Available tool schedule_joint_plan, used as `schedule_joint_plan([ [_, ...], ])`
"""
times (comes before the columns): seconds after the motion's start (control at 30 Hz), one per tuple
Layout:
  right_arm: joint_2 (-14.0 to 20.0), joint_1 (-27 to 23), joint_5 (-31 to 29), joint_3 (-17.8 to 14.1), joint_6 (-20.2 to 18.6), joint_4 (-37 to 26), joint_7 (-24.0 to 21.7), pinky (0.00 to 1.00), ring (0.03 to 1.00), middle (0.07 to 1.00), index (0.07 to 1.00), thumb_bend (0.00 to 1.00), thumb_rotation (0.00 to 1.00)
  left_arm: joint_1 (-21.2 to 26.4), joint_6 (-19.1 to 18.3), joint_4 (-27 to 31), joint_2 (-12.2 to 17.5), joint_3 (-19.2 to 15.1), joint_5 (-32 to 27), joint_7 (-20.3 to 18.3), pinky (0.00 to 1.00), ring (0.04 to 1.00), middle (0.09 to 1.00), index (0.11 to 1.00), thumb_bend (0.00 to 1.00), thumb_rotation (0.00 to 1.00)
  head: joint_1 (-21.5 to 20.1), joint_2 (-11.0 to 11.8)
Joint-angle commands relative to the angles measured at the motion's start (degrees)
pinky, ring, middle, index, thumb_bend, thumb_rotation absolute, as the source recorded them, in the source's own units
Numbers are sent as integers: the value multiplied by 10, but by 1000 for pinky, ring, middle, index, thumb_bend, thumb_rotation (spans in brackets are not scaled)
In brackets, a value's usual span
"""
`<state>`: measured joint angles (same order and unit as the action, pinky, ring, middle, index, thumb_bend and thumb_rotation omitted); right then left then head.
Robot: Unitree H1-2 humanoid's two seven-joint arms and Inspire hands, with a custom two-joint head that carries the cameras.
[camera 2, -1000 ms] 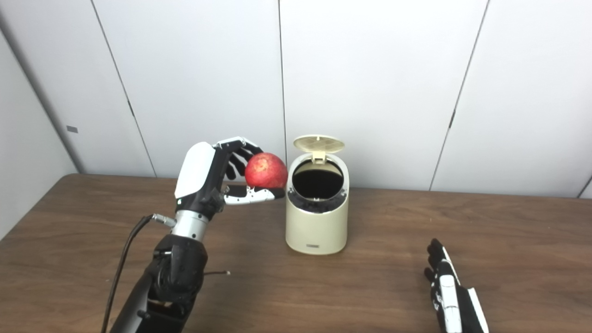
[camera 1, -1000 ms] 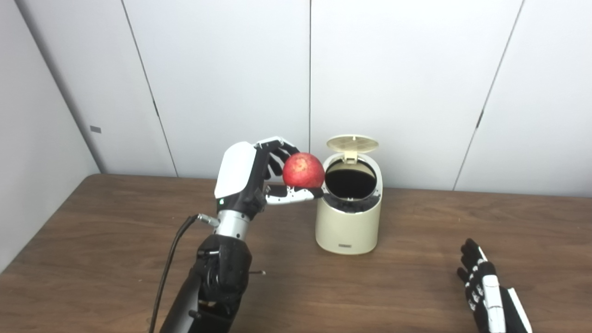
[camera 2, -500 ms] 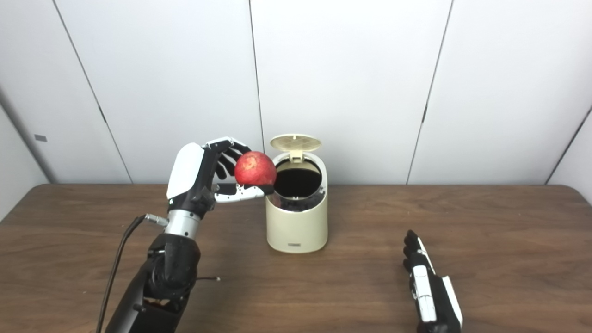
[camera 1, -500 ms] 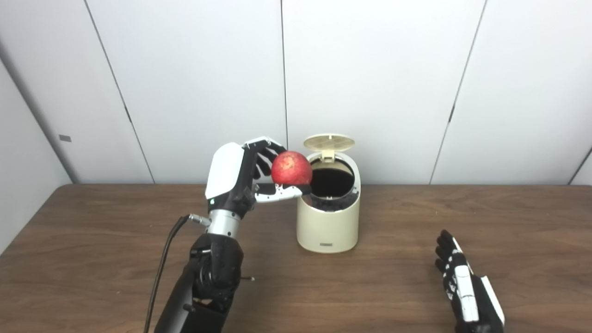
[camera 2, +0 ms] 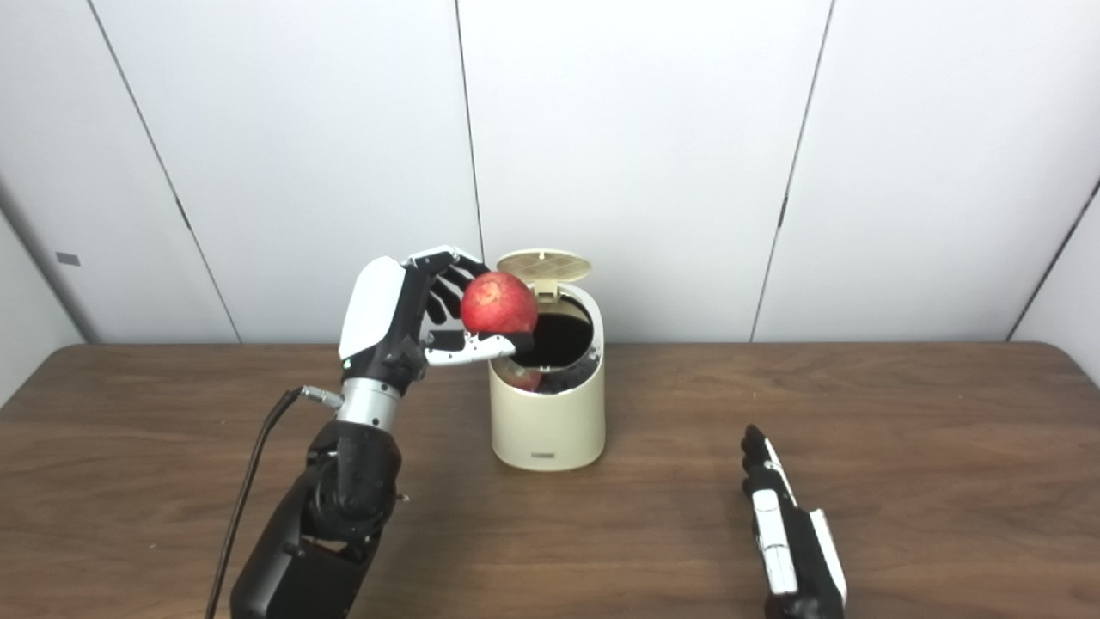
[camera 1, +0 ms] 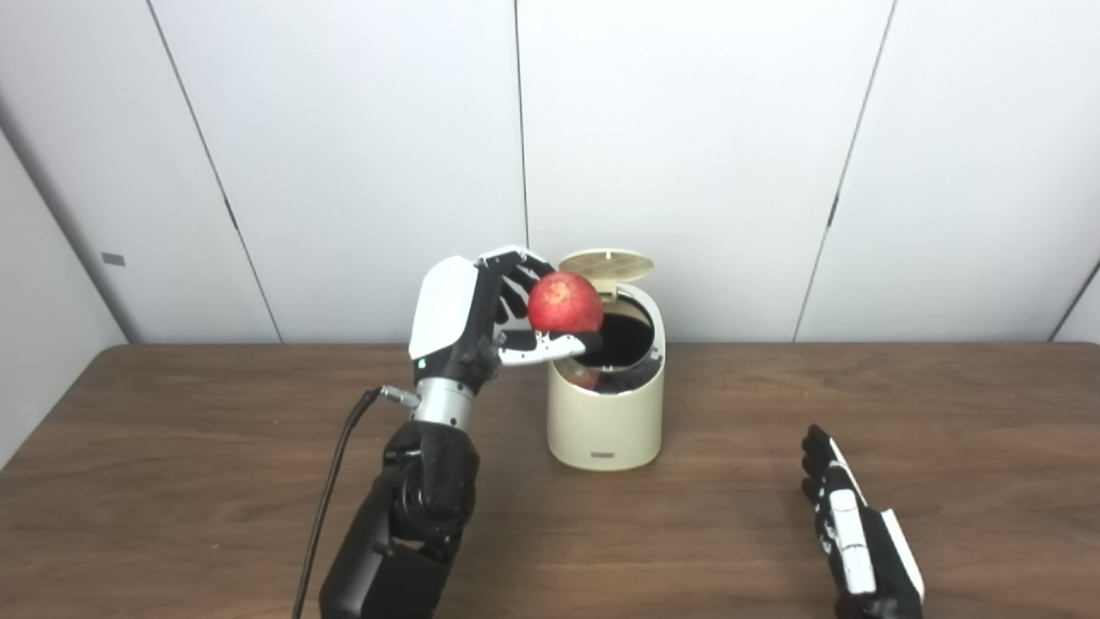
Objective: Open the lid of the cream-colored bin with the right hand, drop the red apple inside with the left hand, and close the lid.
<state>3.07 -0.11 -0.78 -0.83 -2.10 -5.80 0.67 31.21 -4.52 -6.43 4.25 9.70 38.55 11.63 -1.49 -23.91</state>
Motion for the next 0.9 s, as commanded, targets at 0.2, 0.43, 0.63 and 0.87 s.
schedule_joint_plan([
  [0.2, -8, -11, -1, 13, 0, 11, -11, 981, 986, 974, 961, 534, 1000, 46, 0, -4, -13, 1, 8, 24, 315, 399, 485, 527, 471, 0, 4, -3],
  [0.43, -9, -12, -4, 16, -6, 8, -13, 1000, 993, 978, 969, 533, 1000, 56, -8, -19, -24, 8, 5, 24, 315, 397, 477, 533, 470, 0, 3, -2],
  [0.63, -9, -11, -8, 17, -11, 4, -13, 1000, 995, 981, 972, 534, 1000, 60, -10, -29, -33, 19, 4, 21, 308, 391, 483, 523, 469, 0, 3, -2],
  [0.87, -6, -11, -1, 18, -14, -1, -11, 1000, 989, 978, 972, 548, 1000, 63, -7, -38, -39, 28, 3, 21, 309, 399, 507, 518, 470, 0, 4, -5],
])
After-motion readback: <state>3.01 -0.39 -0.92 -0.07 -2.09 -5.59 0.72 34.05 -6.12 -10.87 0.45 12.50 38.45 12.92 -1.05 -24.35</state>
